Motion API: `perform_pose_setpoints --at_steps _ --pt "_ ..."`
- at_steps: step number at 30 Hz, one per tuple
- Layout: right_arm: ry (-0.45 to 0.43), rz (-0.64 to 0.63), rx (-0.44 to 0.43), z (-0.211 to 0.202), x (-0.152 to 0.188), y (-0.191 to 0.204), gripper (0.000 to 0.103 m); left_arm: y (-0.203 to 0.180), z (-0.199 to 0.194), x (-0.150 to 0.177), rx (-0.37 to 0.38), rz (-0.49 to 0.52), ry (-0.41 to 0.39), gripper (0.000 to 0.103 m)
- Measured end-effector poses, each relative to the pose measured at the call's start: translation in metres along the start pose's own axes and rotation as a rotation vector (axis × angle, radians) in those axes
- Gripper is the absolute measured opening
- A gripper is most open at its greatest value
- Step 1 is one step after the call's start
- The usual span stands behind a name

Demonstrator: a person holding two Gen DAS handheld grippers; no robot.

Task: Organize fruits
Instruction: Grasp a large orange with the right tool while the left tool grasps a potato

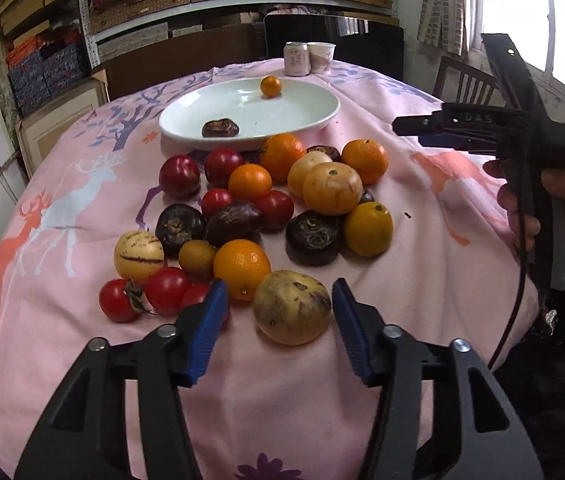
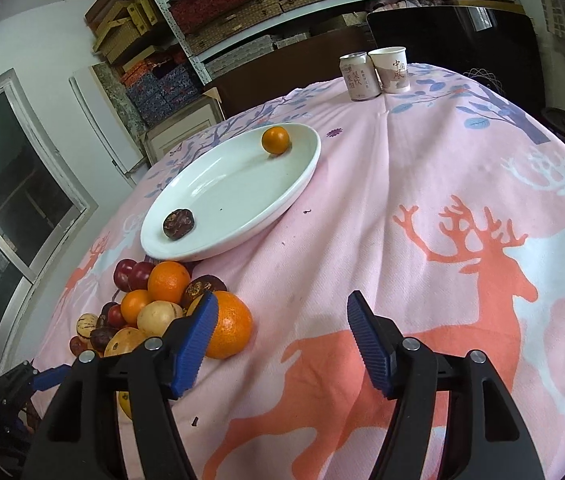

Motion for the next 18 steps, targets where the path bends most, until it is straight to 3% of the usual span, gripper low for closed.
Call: perform_pose_setpoints --at_steps 9,11,18 --pt "-0.002 -0.008 0.005 -0.007 0.008 -0.002 0.068 -0.01 0.019 0.005 -0.019 -0.019 0.016 0.046" --pt "0.003 -0.042 0.004 -0.007 0.011 0.003 0.068 -0.01 0.017 0.004 0.003 -0.026 0.005 0.04" --pt "0.048 -0.227 0.022 -0.002 0.022 0.035 0.065 -0.007 0.0 -0.002 0.048 -0.055 -0.068 0.039"
Point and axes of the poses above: each gripper's, at about its wrist camera, not at the fingertips, and z roughly the way its jaws point, y to its left, x to its underside, the point moved 4 cm from there along z, roughly the way its jaws point, and after that the axes turned 1 degree about -z, right-handed, at the moved point
